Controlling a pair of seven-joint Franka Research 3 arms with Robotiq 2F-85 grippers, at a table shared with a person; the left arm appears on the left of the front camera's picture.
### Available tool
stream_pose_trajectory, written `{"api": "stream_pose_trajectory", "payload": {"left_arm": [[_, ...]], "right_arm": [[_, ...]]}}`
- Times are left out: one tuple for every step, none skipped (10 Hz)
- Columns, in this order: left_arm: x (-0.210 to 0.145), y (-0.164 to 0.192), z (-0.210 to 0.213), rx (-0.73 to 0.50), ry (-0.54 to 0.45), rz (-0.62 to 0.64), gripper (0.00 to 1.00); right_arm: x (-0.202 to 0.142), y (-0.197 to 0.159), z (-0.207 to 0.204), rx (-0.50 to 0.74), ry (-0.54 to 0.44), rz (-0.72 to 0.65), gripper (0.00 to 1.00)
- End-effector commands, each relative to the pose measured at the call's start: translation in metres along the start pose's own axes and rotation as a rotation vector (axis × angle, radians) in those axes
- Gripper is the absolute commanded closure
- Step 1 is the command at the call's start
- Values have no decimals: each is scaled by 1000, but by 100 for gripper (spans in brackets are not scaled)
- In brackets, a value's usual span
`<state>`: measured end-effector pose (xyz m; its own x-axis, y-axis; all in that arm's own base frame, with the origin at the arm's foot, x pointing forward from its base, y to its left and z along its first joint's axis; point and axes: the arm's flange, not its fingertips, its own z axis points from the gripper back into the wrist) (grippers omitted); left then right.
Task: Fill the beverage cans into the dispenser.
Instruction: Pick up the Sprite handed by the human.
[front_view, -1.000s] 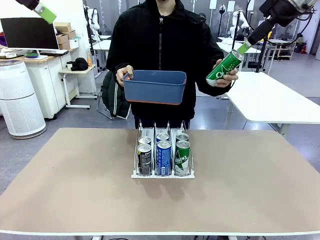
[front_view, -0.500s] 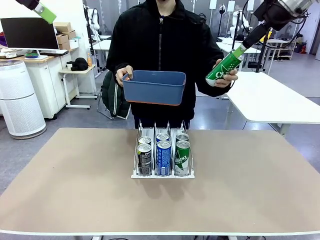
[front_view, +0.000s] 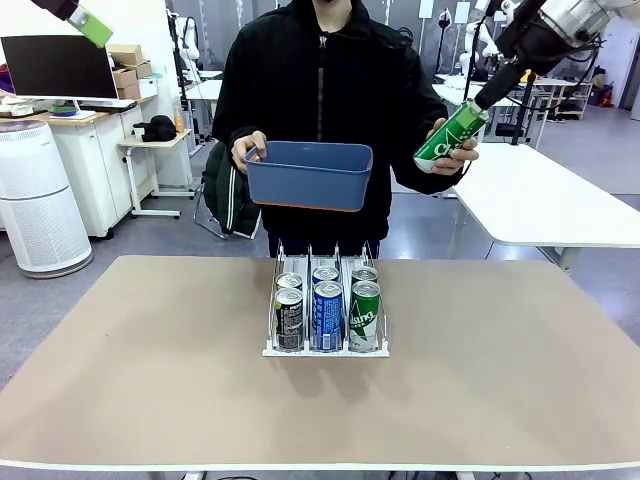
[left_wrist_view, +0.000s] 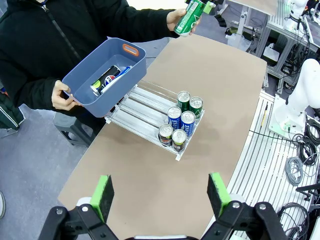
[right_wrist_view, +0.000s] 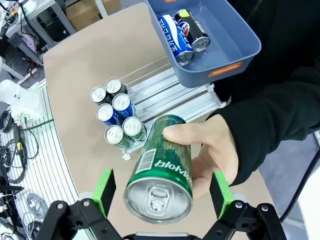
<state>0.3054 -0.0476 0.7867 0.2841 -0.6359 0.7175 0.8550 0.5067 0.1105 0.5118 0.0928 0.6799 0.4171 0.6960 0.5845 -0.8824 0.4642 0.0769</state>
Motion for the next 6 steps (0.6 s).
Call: {"api": "stream_pose_trajectory", "payload": {"left_arm": [[-1, 1, -1, 6, 4, 1, 0], [-1, 1, -1, 6, 4, 1, 0], [-1, 1, -1, 6, 4, 1, 0], [-1, 1, -1, 6, 4, 1, 0], [-1, 1, -1, 6, 4, 1, 0], [-1, 1, -1, 6, 4, 1, 0]], "right_arm": [[0, 0, -7, 12, -1, -37, 0], [-1, 0, -9, 14, -3, -41, 0], [-1, -1, -10, 17, -3, -45, 0], [0, -1, -10, 13, 1, -55, 0], [0, -3, -8, 11, 8, -14, 0], [0, -3, -8, 11, 8, -14, 0]]}}
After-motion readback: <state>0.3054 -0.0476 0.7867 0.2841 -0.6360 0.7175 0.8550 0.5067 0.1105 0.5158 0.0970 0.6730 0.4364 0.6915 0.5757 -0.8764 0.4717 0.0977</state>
